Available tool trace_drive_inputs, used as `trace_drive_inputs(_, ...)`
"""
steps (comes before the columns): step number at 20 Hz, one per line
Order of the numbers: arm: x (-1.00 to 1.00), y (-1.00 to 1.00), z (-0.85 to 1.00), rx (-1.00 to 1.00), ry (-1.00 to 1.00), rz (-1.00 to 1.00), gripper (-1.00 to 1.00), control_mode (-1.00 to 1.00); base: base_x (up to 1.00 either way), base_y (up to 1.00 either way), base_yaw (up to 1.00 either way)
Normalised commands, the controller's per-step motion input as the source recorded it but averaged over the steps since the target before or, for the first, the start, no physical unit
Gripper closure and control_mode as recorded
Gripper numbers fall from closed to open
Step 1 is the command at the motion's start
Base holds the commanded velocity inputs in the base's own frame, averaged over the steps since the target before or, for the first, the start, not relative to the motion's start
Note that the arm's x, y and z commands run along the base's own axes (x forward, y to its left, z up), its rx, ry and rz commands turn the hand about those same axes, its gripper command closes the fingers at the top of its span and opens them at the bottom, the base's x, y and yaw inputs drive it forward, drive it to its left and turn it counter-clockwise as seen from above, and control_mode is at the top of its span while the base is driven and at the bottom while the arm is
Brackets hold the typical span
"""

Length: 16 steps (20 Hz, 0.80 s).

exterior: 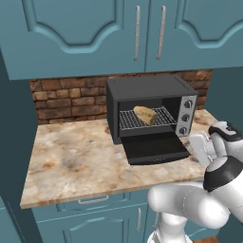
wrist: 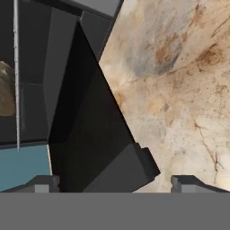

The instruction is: Pull the toaster oven rack outwards. Pick up the baguette from the plate and place it on the toaster oven rack. Close the toaster oven door fully and set the temperature to the lowest setting.

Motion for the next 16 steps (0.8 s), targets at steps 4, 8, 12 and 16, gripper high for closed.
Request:
trace_drive_inputs(4,0.04,-0.25,0.01,0.01,0.03,0.00,-1.00,-1.00,0.00,0.00,0.00)
trace_drive_inputs(8,0.41,0.01,-0.04,0.00,0.00,0.00,-1.00,-1.00,0.00,0.00,0.00)
trace_drive_inputs(12,0.19,0.14,-0.05,0.00,0.00,0.00,-1.00,-1.00,0.00,0.00,0.00)
trace_drive_inputs(16,0.05,0.09,-0.39,0.00,0.00,0.00,-1.00,-1.00,0.00,0.00,0.00)
